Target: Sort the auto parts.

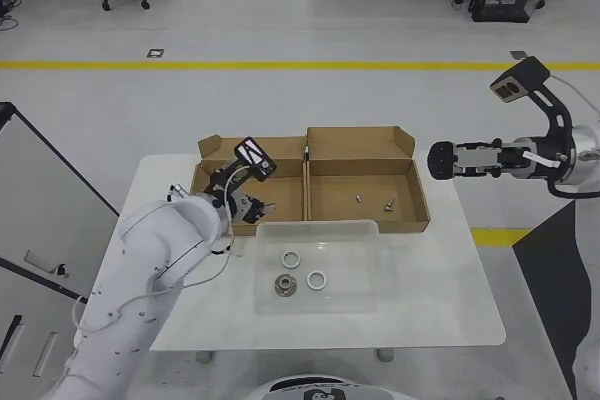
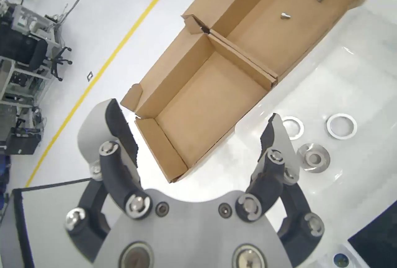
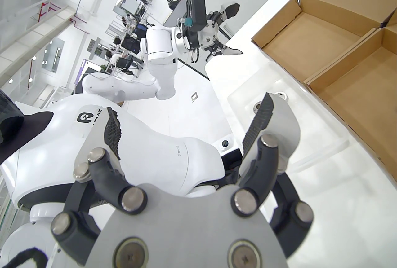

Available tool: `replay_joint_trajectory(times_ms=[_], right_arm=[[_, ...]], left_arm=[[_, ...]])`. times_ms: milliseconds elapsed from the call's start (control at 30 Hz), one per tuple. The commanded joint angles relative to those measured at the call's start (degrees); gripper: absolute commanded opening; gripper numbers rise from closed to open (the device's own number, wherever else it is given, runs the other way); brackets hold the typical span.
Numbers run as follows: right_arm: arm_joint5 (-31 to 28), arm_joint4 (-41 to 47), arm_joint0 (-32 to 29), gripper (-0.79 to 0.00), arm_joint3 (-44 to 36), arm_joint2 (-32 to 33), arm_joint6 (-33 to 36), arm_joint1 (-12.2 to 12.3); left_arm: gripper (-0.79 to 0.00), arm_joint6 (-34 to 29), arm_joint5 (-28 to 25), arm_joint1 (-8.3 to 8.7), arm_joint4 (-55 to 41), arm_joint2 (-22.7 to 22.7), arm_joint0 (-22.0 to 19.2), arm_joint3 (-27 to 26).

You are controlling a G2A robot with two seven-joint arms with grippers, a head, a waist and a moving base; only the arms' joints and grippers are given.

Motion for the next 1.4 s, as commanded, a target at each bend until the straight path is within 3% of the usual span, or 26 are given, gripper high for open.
replay_joint_trajectory(times_ms=[0, 267, 467, 700, 1100, 1367], right_arm=[[0.0, 0.0, 0.0, 0.000, 0.0, 0.0, 0.0, 0.0], [0.0, 0.0, 0.0, 0.000, 0.0, 0.0, 0.0, 0.0], [0.0, 0.0, 0.0, 0.000, 0.0, 0.0, 0.0, 0.0], [0.0, 0.0, 0.0, 0.000, 0.0, 0.0, 0.0, 0.0], [0.0, 0.0, 0.0, 0.000, 0.0, 0.0, 0.0, 0.0], [0.0, 0.0, 0.0, 0.000, 0.0, 0.0, 0.0, 0.0]], left_arm=[[0.000, -1.8, -1.6, -0.16, -2.9, 1.5, -2.0, 0.9], [0.000, -12.4, -4.7, -1.05, -11.3, 10.0, -10.1, 6.2], [0.000, -15.2, -1.9, -1.46, -16.1, 18.5, -15.3, 12.5], [0.000, -16.1, -1.0, -2.29, -22.3, 24.5, -19.6, 19.8], [0.000, -14.8, -1.6, -3.59, -26.7, 29.9, -22.7, 28.3], [0.000, -14.9, -1.6, -3.61, -26.0, 30.1, -22.9, 28.4]])
